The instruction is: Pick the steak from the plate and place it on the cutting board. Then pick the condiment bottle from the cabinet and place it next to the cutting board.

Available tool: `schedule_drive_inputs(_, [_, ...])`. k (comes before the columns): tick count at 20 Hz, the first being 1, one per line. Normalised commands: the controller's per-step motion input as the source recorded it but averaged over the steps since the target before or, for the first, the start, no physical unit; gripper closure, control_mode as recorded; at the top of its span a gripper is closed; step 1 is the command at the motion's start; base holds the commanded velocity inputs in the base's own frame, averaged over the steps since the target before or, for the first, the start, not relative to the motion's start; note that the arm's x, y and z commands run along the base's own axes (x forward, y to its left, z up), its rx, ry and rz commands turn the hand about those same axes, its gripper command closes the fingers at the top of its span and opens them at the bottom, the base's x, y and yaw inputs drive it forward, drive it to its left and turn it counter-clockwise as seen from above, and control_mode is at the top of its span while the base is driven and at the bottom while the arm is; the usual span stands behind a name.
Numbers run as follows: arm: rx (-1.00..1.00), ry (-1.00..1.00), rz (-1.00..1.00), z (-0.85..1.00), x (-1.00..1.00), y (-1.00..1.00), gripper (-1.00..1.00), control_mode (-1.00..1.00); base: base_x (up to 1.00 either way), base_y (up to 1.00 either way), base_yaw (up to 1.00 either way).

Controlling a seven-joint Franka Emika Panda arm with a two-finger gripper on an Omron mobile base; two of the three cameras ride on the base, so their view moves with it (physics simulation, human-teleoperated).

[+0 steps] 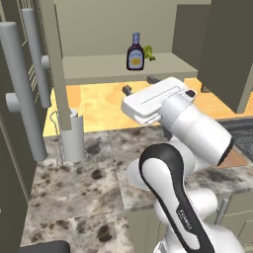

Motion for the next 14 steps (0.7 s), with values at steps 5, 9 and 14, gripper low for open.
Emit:
schedule_drive_inputs(5, [0.09, 0.0, -0.04, 0.05, 0.05, -0.43, -1.0, -1.0, 0.0, 0.0, 0.0])
schedule_drive_inputs(9, [0.13, 0.0, -0.03, 0.01, 0.18, -0.52, -1.0, -1.0, 0.0, 0.0, 0.0])
schedule_drive_inputs(14, [0.1, 0.0, -0.05, 0.24, 0.16, -0.3, -1.0, -1.0, 0.0, 0.0, 0.0])
